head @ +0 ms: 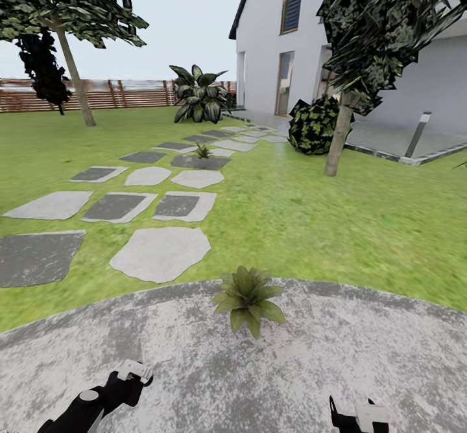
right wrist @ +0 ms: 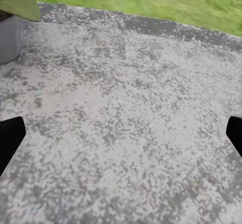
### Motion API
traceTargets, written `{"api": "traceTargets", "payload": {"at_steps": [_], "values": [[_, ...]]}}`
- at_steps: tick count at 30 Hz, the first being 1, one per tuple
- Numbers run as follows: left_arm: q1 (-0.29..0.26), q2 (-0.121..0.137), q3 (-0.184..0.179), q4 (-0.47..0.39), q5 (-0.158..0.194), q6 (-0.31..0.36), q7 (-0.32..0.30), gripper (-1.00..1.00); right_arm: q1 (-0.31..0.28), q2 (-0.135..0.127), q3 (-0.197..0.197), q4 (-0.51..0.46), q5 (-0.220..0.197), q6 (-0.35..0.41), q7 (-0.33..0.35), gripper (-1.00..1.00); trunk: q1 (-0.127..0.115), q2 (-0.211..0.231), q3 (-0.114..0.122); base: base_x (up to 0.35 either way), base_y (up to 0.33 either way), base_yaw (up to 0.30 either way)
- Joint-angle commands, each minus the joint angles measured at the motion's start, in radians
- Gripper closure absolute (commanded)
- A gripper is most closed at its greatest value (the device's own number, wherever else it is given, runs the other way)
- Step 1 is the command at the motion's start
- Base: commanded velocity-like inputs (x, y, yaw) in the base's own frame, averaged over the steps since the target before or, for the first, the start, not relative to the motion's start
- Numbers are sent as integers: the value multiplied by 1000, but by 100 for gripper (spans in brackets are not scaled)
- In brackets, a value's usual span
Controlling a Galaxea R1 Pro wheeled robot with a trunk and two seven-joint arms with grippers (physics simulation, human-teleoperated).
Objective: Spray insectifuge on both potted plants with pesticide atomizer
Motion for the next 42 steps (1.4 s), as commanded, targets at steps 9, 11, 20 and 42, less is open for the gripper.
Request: {"api": "traceTargets", "payload": {"at_steps": [9,11,20,42], "values": [[0,-1,8,-2,-10,-1,-3,100,0,6,4,-2,0,-3,-2,-100,0,0,-1,0,0,18],[0,-1,8,-2,-10,-1,-3,100,0,6,4,-2,1,-3,-2,-100,0,0,-1,0,0,70],[0,-1,9,0,-9,-1,-3,100,0,6,4,0,1,-3,-2,-100,0,0,-1,0,0,233],[-8,15,-100,-14,-60,5,-35,100,0,-19,2,-77,44,6,2,-100,0,0,-1,25,-17,156]]}}
